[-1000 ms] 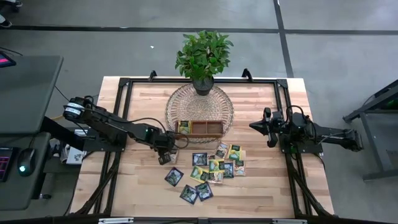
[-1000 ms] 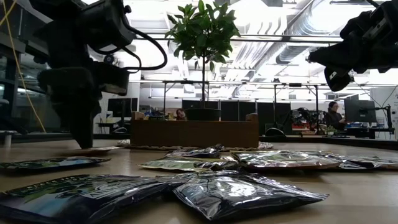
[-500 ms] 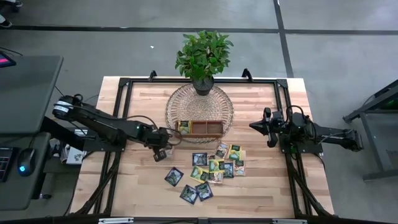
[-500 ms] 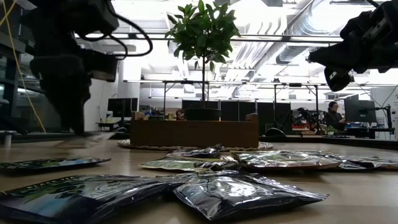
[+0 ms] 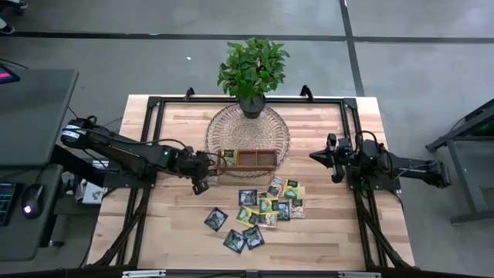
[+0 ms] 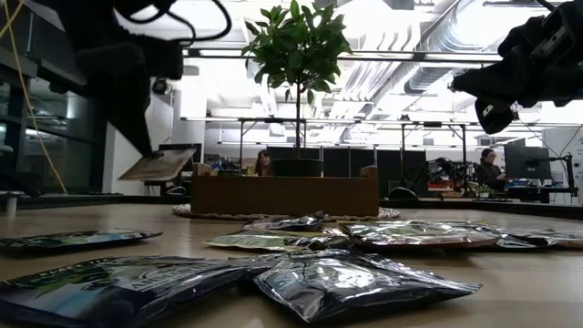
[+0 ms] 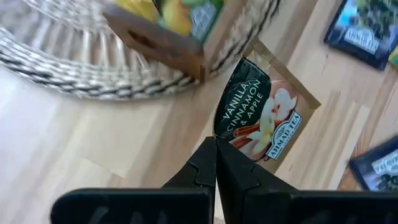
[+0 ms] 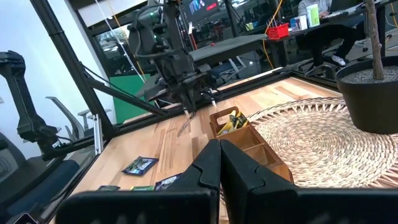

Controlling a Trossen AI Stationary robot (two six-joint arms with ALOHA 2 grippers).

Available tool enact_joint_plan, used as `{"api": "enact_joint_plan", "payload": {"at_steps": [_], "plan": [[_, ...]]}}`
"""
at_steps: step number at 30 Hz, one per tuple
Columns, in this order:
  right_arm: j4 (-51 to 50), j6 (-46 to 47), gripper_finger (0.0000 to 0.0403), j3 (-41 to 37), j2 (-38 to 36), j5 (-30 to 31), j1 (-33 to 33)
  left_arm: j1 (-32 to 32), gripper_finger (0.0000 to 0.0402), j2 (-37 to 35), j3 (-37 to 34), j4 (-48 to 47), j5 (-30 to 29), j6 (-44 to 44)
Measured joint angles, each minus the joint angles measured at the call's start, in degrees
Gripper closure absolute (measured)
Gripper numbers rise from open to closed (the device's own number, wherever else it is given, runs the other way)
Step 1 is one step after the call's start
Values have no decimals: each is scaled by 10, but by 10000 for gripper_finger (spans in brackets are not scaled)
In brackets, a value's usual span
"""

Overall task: Pick & Place Tea
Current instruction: Put the brown tea bag into the middle section of the wooden organizer

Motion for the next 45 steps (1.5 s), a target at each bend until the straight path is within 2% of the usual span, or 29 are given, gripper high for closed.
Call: {"api": "enact_joint_plan", "payload": {"at_steps": [10, 25, 34, 45], "plan": [[0, 0, 402, 0, 0, 0, 0, 1, 401, 5, 70, -13, -94, 41], [0, 0, 402, 0, 0, 0, 0, 40, 401, 123, 181, 11, -202, 117], [0, 0, 402, 0, 0, 0, 0, 54, 401, 212, 245, 42, -223, 155], [0, 0, 402, 0, 0, 0, 0, 64, 401, 284, 276, 68, -235, 165]]}}
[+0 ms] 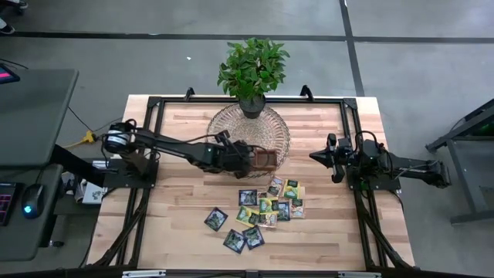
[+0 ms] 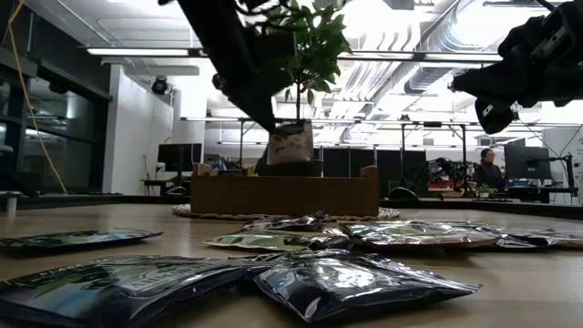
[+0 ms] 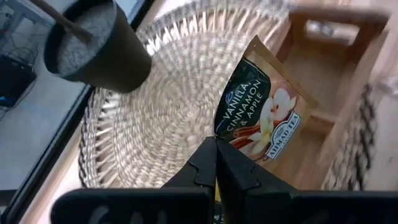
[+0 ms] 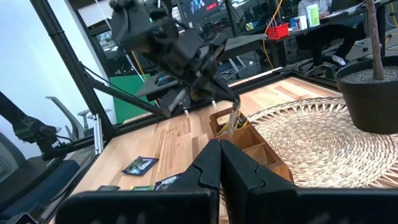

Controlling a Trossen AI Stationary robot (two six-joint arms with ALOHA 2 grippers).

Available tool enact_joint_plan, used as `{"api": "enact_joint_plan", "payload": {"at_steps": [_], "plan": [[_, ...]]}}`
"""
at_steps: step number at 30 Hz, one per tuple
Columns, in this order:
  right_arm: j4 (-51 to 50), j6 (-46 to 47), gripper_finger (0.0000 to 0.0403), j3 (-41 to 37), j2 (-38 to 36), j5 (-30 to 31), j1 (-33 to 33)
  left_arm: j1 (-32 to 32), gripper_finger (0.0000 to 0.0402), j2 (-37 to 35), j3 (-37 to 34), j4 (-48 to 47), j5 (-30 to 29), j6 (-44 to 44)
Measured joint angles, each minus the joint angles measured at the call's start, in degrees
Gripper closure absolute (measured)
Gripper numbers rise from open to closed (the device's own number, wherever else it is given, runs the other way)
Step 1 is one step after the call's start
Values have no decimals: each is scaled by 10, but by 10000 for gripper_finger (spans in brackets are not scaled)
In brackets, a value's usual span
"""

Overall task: Pick & Place Tea
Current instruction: Put the brown tea bag into the middle section of the wooden organizer, then put the violet tea bag into the right section of the wooden organizer

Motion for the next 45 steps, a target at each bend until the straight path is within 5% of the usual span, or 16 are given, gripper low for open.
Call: {"api": "enact_joint_plan", "payload": {"at_steps": [32, 45], "plan": [[0, 0, 402, 0, 0, 0, 0, 1, 397, 45, 4, -11, -4, -2], [0, 0, 402, 0, 0, 0, 0, 1, 250, 45, 4, -13, 17, 28]]}}
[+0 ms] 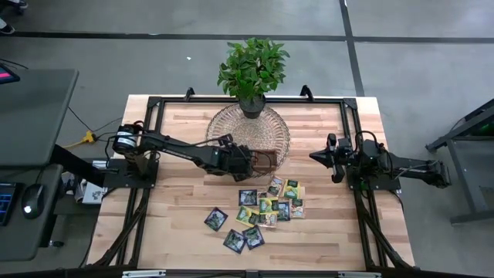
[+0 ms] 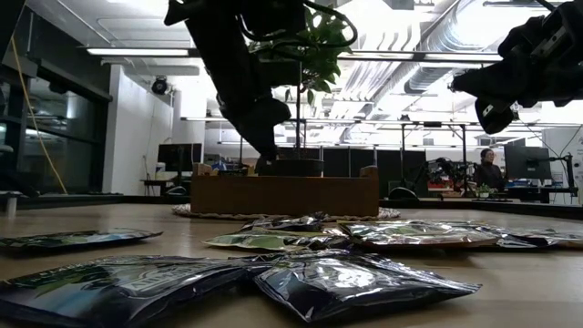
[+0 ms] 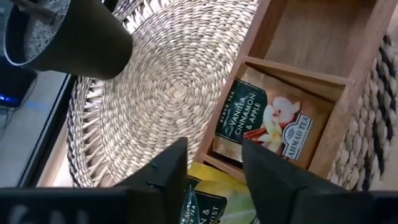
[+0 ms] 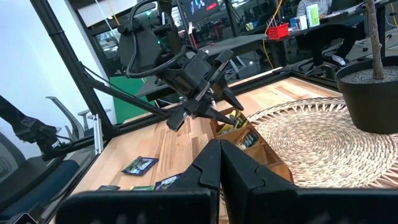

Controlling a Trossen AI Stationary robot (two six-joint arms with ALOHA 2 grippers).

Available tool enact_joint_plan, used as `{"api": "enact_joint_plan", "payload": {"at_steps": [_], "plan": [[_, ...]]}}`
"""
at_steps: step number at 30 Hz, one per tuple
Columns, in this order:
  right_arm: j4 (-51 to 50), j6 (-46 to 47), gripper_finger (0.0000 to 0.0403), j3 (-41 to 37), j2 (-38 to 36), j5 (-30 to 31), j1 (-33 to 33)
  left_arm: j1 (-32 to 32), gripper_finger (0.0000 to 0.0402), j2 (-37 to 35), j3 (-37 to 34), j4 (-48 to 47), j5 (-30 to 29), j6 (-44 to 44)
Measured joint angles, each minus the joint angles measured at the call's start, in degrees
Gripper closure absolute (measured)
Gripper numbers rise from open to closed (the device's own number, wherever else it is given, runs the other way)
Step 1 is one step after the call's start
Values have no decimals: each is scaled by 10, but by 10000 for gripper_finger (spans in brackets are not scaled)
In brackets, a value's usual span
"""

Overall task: Pick & Place Tea
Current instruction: Put the violet tea bag into the right section of the wooden organizer

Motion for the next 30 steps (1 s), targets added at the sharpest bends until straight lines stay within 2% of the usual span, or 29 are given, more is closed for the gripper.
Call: {"api": "enact_joint_plan", "payload": {"at_steps": [5, 13, 16, 21, 23, 30], "plan": [[0, 0, 402, 0, 0, 0, 0, -9, 218, -12, -1, -23, 1, 1], [0, 0, 402, 0, 0, 0, 0, -46, 215, -73, 0, -88, 31, -15], [0, 0, 402, 0, 0, 0, 0, -62, 215, -97, 0, -123, 80, -18], [0, 0, 402, 0, 0, 0, 0, -80, 215, -126, 0, -160, 224, -14], [0, 0, 402, 0, 0, 0, 0, -90, 215, -139, -11, -171, 260, -14], [0, 0, 402, 0, 0, 0, 0, -135, 215, -193, -84, -146, 288, -12]]}}
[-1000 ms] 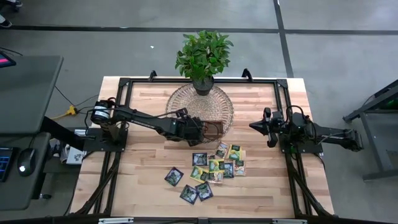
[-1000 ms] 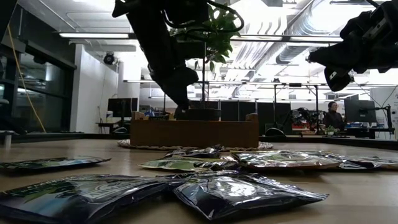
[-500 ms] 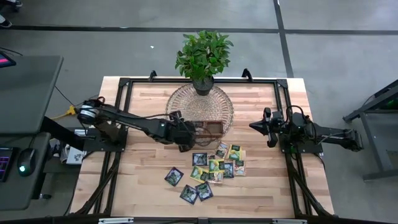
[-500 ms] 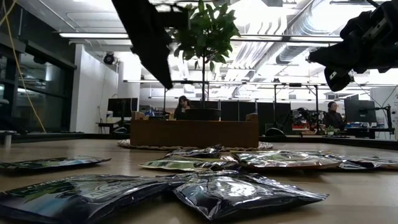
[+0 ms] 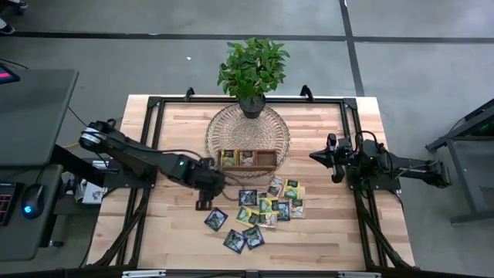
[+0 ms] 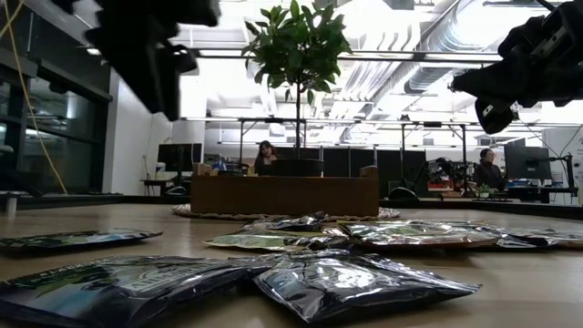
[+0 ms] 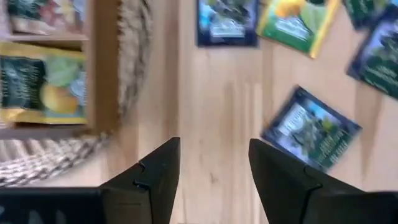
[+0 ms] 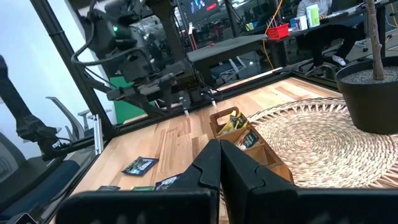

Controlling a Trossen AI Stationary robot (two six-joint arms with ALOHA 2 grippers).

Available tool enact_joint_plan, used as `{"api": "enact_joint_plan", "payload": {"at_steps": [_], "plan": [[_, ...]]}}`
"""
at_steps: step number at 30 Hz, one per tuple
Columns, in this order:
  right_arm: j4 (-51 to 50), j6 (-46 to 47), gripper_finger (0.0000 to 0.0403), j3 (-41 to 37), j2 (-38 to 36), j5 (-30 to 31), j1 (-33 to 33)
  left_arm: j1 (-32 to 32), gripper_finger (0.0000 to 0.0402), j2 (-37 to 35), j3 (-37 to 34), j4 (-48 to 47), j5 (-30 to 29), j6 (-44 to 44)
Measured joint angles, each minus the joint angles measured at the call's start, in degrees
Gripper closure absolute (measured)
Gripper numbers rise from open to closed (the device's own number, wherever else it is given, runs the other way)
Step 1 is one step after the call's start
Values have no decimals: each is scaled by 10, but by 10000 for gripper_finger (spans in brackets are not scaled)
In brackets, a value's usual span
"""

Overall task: Pick & Place Tea
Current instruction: Put the violet tea bag into the right section of the wooden organizer

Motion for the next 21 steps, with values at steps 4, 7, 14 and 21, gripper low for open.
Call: {"api": "enact_joint_plan", "payload": {"at_steps": [4, 7, 14, 21], "plan": [[-1, 0, 402, 0, 0, 0, 0, -37, 215, -47, -54, 28, 21, -24], [-1, 0, 402, 0, 0, 0, 0, -72, 215, -72, -89, 51, 45, -40], [0, 0, 402, 0, 0, 0, 0, -148, 215, -84, -139, 95, 56, -46], [0, 0, 402, 0, 0, 0, 0, -204, 215, -56, -162, 152, 19, -42]]}}
